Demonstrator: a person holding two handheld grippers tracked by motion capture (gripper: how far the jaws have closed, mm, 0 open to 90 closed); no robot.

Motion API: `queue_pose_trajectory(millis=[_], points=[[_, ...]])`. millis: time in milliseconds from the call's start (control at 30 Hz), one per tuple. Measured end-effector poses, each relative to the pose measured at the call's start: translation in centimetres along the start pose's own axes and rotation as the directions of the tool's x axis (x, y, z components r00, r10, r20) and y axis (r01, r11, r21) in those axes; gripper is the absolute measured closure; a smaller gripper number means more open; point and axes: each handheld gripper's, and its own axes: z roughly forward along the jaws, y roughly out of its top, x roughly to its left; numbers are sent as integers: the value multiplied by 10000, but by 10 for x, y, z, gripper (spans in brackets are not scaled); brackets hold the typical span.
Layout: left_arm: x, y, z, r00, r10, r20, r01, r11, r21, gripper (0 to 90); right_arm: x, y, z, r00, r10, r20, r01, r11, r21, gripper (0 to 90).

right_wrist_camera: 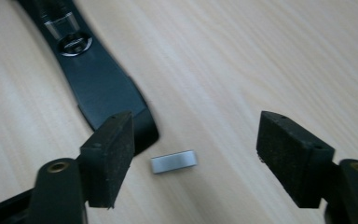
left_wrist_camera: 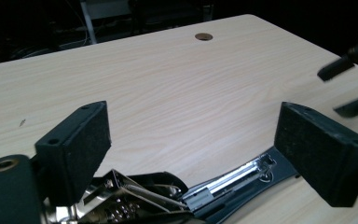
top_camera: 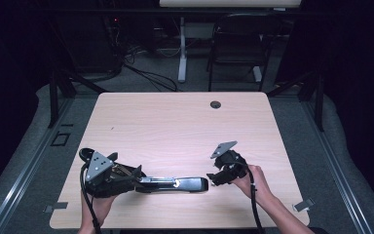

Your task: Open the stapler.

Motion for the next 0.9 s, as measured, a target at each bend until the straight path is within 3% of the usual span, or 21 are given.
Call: queue_pose_trajectory(millis=[100, 200, 333, 500, 700, 900], points=[[-1, -4, -5, 9999, -134, 76, 134, 9999, -82, 68, -13, -1, -2, 9995, 315, -20, -314, 9990, 323, 142], [-1, -6, -9, 9997, -237, 89, 237, 9997, -51, 48, -21, -5, -1, 9968, 803, 6, -802, 9946, 659, 133], [-1, -9, -14, 9997, -253, 9, 253, 9997, -54, 23, -26, -7, 1, 9933, 1136, 223, -1148, 9916, 597, 114], [-3, -13, -19, 9997, -232, 0, 232, 9997, 91, 17, -30, -7, 4, 9912, 1298, 260, -1313, 9888, 703, 108], [-6, -23, -23, 9983, -445, 389, 420, 9971, 627, 3, -35, -8, 5, 9871, 1596, 135, -1601, 9859, 489, 111], [-6, -30, -32, 9985, -528, 130, 518, 9959, 735, 1, -37, -9, 10, 9849, 1723, 168, -1731, 9820, 760, 111]])
